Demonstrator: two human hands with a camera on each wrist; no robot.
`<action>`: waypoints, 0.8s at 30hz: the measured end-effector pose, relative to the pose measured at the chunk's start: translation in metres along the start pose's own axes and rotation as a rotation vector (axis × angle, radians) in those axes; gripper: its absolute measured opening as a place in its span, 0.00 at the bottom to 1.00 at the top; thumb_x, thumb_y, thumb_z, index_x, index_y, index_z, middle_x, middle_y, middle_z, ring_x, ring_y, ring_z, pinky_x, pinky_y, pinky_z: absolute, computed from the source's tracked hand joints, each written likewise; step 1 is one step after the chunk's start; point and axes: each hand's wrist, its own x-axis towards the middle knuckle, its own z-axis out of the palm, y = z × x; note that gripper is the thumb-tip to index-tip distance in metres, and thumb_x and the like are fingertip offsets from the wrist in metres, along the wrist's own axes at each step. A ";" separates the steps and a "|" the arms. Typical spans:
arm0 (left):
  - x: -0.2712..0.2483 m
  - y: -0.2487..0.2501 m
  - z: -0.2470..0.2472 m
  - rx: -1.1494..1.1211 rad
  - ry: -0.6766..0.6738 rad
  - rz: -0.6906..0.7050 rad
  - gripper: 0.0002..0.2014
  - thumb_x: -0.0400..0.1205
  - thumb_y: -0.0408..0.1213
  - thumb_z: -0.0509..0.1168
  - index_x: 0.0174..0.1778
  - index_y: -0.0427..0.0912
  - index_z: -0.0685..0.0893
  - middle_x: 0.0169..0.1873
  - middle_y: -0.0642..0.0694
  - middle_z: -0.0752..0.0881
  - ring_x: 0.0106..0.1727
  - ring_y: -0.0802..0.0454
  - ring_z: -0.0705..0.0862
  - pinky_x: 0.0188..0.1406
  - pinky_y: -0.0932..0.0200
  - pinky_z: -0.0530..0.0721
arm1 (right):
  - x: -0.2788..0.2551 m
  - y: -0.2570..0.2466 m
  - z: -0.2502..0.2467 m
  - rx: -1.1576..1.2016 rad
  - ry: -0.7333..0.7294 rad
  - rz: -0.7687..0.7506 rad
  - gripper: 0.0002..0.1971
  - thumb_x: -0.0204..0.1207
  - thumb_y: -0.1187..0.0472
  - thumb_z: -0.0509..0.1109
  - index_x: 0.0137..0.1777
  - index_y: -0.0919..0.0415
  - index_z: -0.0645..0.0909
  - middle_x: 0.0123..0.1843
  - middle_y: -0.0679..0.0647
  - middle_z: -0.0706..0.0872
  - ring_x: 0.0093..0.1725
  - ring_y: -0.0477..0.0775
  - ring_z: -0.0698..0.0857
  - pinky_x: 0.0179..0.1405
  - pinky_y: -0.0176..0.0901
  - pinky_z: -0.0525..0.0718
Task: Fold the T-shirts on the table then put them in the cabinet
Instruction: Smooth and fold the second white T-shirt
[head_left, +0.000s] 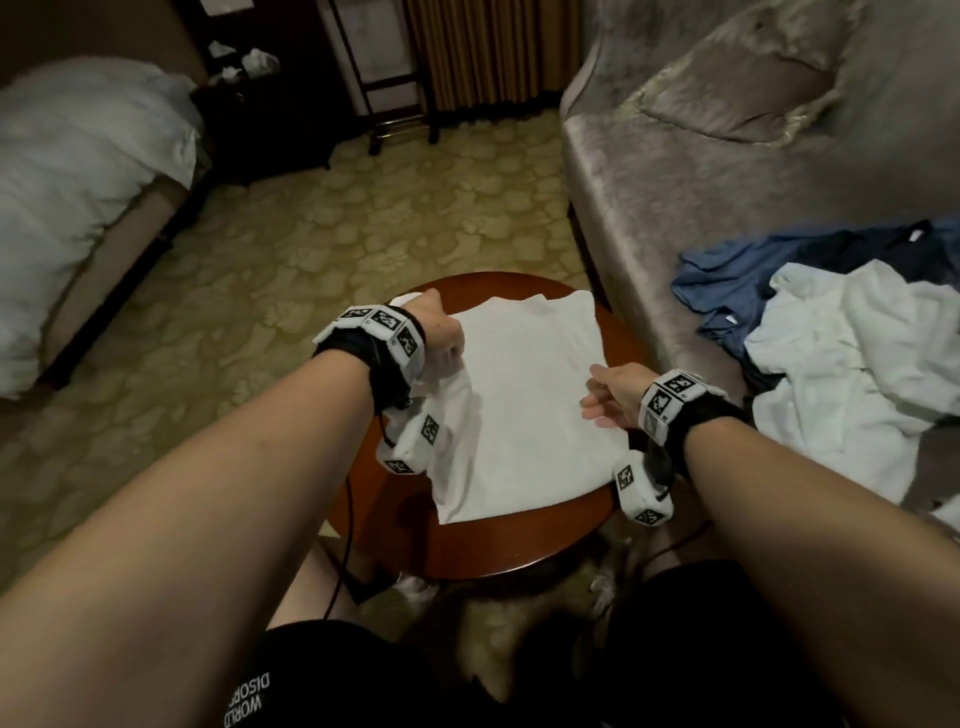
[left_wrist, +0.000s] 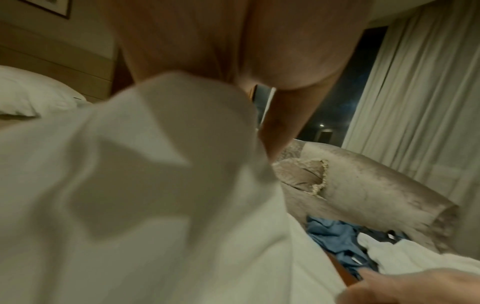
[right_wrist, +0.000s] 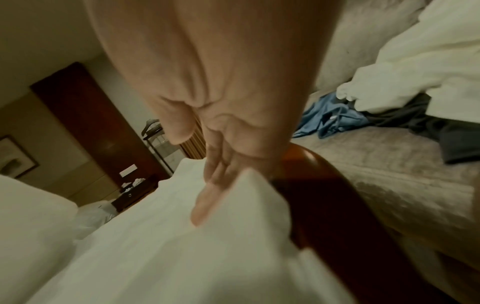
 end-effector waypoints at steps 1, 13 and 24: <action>0.003 0.014 0.006 0.030 -0.012 0.003 0.22 0.61 0.47 0.74 0.47 0.46 0.76 0.47 0.44 0.83 0.49 0.42 0.82 0.50 0.46 0.86 | 0.001 0.003 -0.002 0.042 -0.014 -0.003 0.17 0.86 0.49 0.55 0.44 0.62 0.73 0.36 0.58 0.81 0.31 0.53 0.80 0.31 0.42 0.76; -0.001 0.090 0.074 -0.541 -0.163 -0.094 0.17 0.87 0.31 0.50 0.69 0.34 0.75 0.51 0.40 0.85 0.43 0.45 0.84 0.48 0.50 0.84 | 0.016 0.003 -0.018 -0.026 -0.150 -0.032 0.24 0.76 0.42 0.70 0.62 0.60 0.77 0.52 0.54 0.83 0.52 0.55 0.85 0.53 0.51 0.88; 0.004 0.016 0.135 0.243 -0.308 0.115 0.24 0.84 0.50 0.58 0.71 0.38 0.67 0.71 0.35 0.69 0.69 0.33 0.72 0.68 0.38 0.72 | 0.007 -0.003 -0.007 -0.376 -0.104 0.003 0.02 0.77 0.71 0.65 0.46 0.68 0.74 0.40 0.60 0.77 0.42 0.61 0.84 0.44 0.49 0.87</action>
